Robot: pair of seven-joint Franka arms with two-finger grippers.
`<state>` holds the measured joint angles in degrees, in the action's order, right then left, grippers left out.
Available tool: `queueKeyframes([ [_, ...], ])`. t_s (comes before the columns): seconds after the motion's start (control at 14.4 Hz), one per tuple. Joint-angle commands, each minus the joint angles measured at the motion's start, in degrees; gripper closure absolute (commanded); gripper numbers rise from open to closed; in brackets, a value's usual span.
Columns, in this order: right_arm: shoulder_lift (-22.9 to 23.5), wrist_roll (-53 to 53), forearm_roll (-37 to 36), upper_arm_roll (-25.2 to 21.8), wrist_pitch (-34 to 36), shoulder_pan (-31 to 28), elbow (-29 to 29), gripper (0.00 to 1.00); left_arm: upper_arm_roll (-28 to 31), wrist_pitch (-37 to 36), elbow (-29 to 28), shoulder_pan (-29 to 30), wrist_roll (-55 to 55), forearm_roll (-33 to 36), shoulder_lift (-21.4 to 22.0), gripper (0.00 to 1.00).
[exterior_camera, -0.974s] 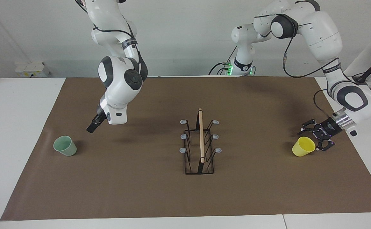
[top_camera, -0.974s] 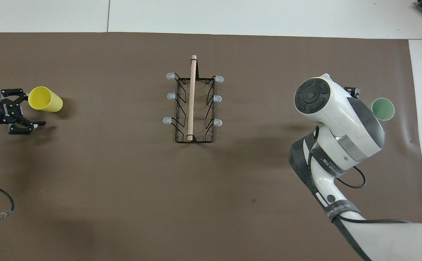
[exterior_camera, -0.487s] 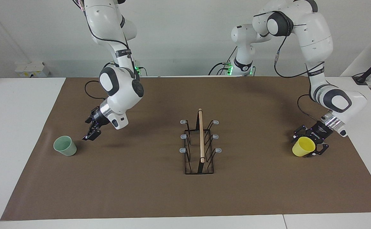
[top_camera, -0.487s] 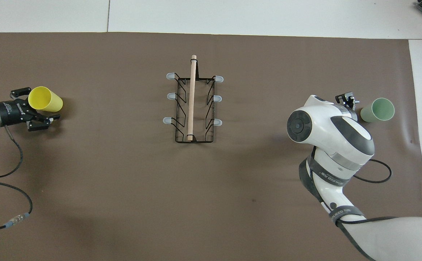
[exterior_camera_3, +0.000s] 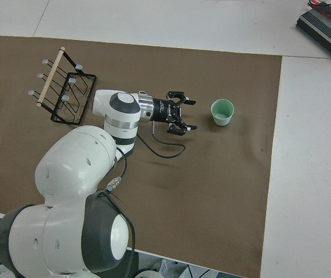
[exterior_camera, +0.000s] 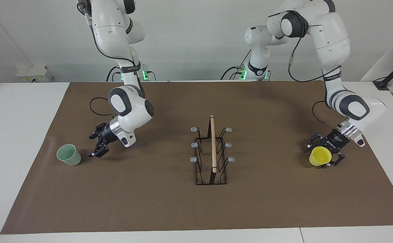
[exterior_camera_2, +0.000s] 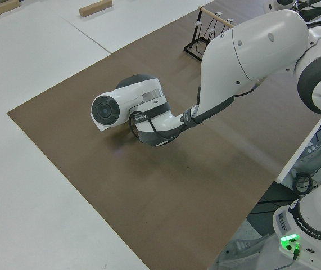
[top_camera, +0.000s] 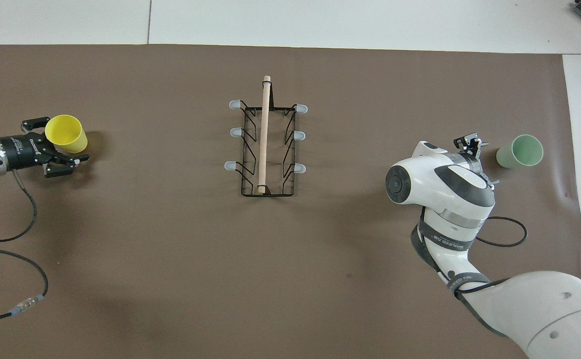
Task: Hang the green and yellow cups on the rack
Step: 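Grasp the yellow cup with the left gripper while the right gripper grasps the green cup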
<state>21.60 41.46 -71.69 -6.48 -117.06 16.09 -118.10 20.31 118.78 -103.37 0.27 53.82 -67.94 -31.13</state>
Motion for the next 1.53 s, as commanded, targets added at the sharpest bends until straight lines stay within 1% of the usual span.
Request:
queueKeyframes([
  [0.0, 0.6, -5.6, -7.0, 0.3, -3.1, -2.5, -2.9, 0.0, 0.6, -0.8, -1.7, -0.5, -2.9, -1.0, 2.1, 1.0],
  [0.14, 1.2, -6.1, -10.5, 0.2, -5.4, -3.6, -3.7, 0.0, 0.5, -0.3, 0.5, -0.7, -3.4, -0.9, 2.1, 1.0],
  [0.21, 1.9, -7.6, -13.6, 0.3, -5.5, -4.1, -3.9, 0.0, 0.4, 0.2, 1.8, -0.7, -3.4, -0.6, 2.1, 1.0],
  [0.35, 1.9, -9.5, -19.3, 0.3, -6.8, -6.4, -4.9, 0.0, 0.5, 1.5, 5.5, -1.2, -2.8, 0.0, 2.2, 1.0],
  [0.63, 2.4, -10.5, -28.7, 0.3, -10.0, -10.5, -4.8, 0.0, 0.3, -0.2, 8.8, -1.7, -2.8, 1.2, 3.2, 1.0],
  [0.77, 2.7, -11.7, -31.1, 0.3, -11.3, -11.7, -4.8, 0.0, 0.3, 1.1, 9.5, -2.8, -3.0, 1.6, 4.5, 1.0],
  [0.84, 2.7, -11.7, -32.4, 0.3, -11.4, -12.2, -4.7, 0.0, 0.4, 1.1, 9.8, -3.8, -3.0, 4.0, 4.9, 1.0],
  [0.9, 2.7, -11.8, -33.3, 0.3, -11.8, -12.7, -4.6, 0.0, 0.0, 1.2, 10.2, -4.0, -3.3, 7.9, 6.0, 1.0],
  [0.97, 2.7, -11.8, -33.8, 0.3, -12.7, -13.0, -4.2, 0.0, -1.1, 2.0, 10.3, -4.4, -3.1, 10.7, 6.6, 1.0],
  [1.11, 2.7, -11.7, -33.9, 0.3, -13.1, -13.4, -3.6, 0.0, -2.4, 4.1, 10.3, -5.2, -2.5, 13.8, 9.0, 1.0],
  [1.25, 2.8, -11.7, -34.0, 0.3, -13.2, -13.5, -3.7, 0.0, -2.8, 4.3, 9.5, -5.7, -2.9, 14.7, 11.1, 1.0],
  [1.32, 2.8, -11.7, -34.1, 0.3, -13.6, -13.5, -3.7, 0.14, -2.9, 4.5, 9.4, -6.2, -2.8, 16.4, 12.0, 1.0],
  [1.39, 3.1, -11.7, -34.4, 0.3, -13.7, -13.5, -3.7, 0.36, -3.4, 4.7, 9.9, -6.5, -2.2, 20.1, 12.1, 1.0],
  [1.46, 3.4, -11.8, -34.5, 0.3, -13.8, -14.0, -3.7, 0.52, -4.9, 5.3, 9.9, -6.6, -2.1, 23.8, 12.6, 1.0],
])
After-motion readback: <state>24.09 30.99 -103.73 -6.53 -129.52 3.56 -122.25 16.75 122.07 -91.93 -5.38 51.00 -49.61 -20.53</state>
